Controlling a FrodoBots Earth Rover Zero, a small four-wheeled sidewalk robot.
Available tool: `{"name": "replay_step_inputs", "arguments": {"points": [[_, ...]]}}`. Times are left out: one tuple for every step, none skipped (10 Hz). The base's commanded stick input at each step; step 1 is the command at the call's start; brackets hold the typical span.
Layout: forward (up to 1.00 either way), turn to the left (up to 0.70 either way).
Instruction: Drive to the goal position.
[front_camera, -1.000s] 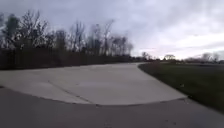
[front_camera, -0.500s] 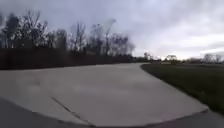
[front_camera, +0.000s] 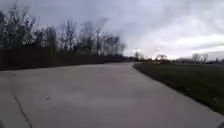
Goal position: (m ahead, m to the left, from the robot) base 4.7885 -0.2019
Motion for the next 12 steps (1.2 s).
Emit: {"name": "replay_step_inputs", "arguments": {"points": [[1.00,0.00],[1.00,0.00],[1.00,0.00],[1.00,0.00],[1.00,0.00],[1.00,0.00],[1.00,-0.03],[1.00,-0.20],[1.00,-0.40],[1.00,-0.40],[1.00,-0.36],[1.00,-0.17]]}}
